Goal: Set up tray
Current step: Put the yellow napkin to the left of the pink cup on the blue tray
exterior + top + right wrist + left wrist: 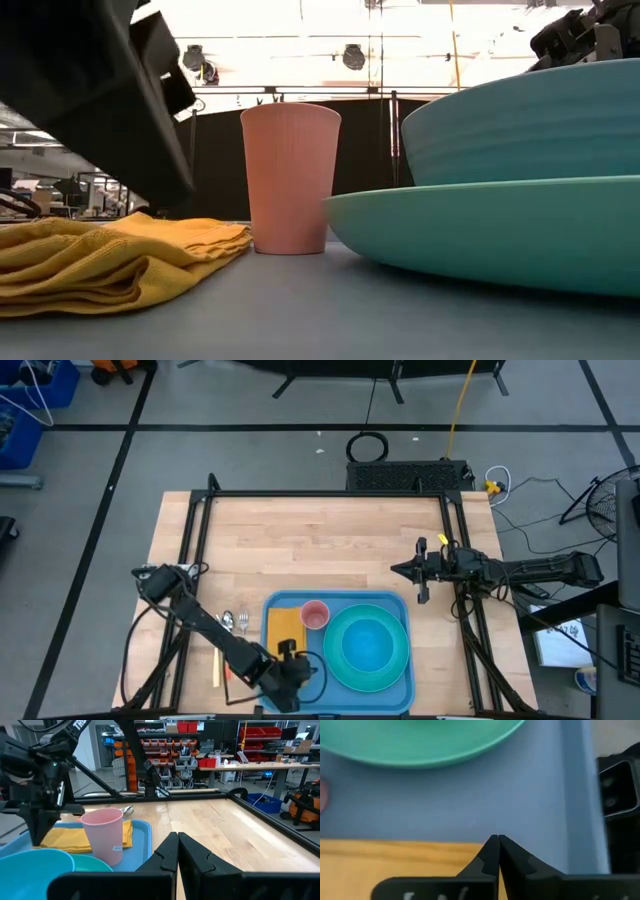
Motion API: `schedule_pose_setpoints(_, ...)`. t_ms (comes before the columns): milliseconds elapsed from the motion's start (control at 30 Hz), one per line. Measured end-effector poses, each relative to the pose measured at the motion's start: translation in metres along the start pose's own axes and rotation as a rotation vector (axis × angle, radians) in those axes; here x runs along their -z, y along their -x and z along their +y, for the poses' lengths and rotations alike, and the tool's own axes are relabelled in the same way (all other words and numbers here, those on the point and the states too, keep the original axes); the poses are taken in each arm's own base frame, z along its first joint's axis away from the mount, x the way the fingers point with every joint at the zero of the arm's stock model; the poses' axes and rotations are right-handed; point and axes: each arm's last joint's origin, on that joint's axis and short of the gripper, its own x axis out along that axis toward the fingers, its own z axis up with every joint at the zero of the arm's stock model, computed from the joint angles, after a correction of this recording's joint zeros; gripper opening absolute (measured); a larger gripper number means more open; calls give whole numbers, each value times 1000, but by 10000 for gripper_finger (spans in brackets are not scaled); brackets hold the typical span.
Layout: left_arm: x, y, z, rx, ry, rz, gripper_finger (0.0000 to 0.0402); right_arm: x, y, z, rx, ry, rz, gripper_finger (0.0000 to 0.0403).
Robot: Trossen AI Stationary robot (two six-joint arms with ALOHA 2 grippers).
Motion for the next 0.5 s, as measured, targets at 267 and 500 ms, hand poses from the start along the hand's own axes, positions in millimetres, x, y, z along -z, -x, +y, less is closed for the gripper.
schedule_pose_setpoints(267, 4, -3, 1, -21, 34, 68, 9, -1, 0, 0, -1, 8, -7, 0)
schedule_pose_setpoints(500, 7, -5, 2, -17, 41, 93, 4, 0, 0, 0, 0, 11, -2, 0)
